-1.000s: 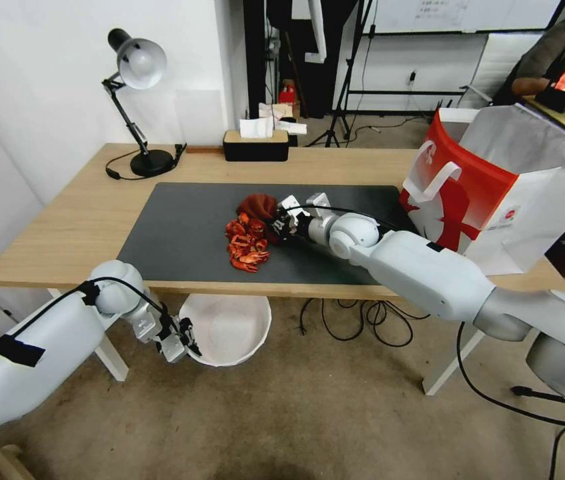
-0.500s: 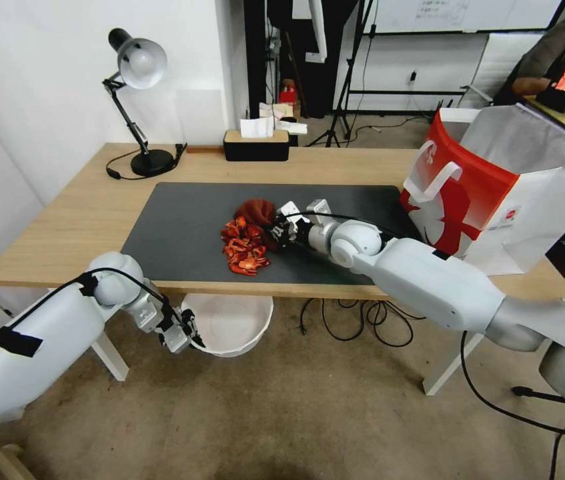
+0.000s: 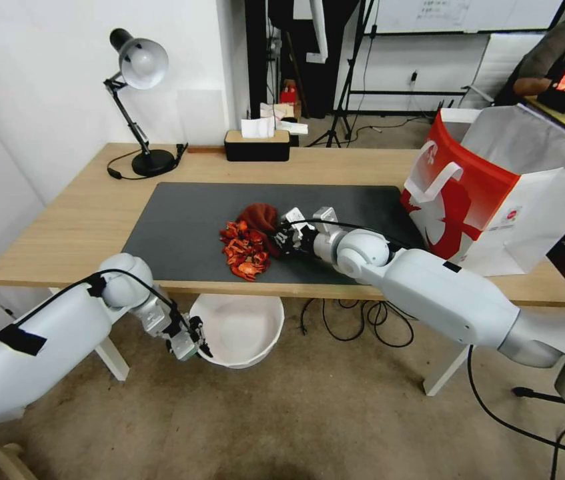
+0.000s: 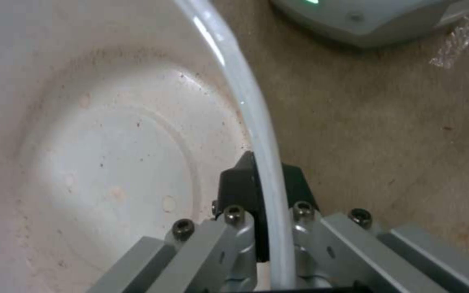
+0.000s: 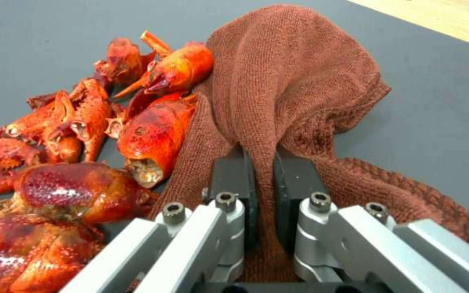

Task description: Sweep shrimp from table into container with towel, then put container into takeout bag.

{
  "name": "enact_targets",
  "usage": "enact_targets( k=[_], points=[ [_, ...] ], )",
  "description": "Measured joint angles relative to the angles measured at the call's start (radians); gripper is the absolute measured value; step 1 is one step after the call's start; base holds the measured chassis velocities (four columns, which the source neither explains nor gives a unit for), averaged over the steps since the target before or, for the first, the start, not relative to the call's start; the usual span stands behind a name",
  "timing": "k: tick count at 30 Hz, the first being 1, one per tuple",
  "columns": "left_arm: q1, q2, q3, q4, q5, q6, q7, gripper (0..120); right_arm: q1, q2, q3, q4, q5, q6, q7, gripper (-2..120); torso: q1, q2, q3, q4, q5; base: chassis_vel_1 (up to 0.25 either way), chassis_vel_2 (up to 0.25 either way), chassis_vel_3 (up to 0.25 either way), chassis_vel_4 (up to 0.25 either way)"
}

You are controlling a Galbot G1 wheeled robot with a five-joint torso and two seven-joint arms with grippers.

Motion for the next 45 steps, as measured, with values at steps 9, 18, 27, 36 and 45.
enact_targets(
  k=[9,18,27,36,45],
  points=[
    [-0.081,-0.005,0.061,0.000,-0.069,0.031,0.024,0,-0.018,-0.029,0.009,0.039,0.000,-0.002,0.004,5,0.000,0.000,0.000,0.0000,-0.0003,0.000,0.000,0.000,0.000],
    [-0.097,0.007,0.091,-0.007,-0.104,0.047,0.033,0,-0.035,-0.050,0.024,0.076,0.000,-0.004,0.006,5,0.000,0.000,0.000,-0.0003,-0.0003,0.000,0.000,0.000,0.000],
    [-0.092,0.009,0.089,0.004,-0.123,0.048,0.035,0,-0.067,-0.073,0.043,0.135,0.000,-0.007,0.016,5,0.000,0.000,0.000,-0.0002,0.0000,0.000,0.000,0.000,0.000],
    [-0.080,0.010,0.083,0.019,-0.170,0.053,0.034,0,-0.105,-0.099,0.063,0.192,0.000,-0.007,0.029,5,0.000,0.000,0.000,0.0000,-0.0003,0.000,0.000,0.000,0.000],
    [-0.084,0.010,0.086,0.019,-0.182,0.059,0.032,0,-0.122,-0.112,0.072,0.225,0.000,-0.009,0.043,5,0.000,0.000,0.000,0.0000,-0.0002,0.000,0.000,0.000,0.000]
  ],
)
